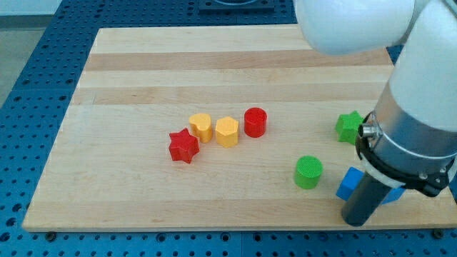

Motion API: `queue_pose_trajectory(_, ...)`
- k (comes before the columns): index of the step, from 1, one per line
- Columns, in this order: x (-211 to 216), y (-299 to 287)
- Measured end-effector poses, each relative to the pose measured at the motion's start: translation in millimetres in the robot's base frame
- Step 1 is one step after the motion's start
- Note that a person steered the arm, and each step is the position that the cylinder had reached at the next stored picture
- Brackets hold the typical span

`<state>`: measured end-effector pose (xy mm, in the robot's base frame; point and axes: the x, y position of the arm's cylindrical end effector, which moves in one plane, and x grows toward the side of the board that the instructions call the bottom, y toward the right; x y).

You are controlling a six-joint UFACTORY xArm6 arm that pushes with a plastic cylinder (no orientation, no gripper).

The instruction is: Move the green circle into blue cube

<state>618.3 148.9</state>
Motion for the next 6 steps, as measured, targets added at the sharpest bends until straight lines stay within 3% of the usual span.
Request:
queue_pose_trajectory(2,-20,-102)
queue_pose_trajectory(3,-42,-123)
queue_pose_trajectory(6,-82,-61)
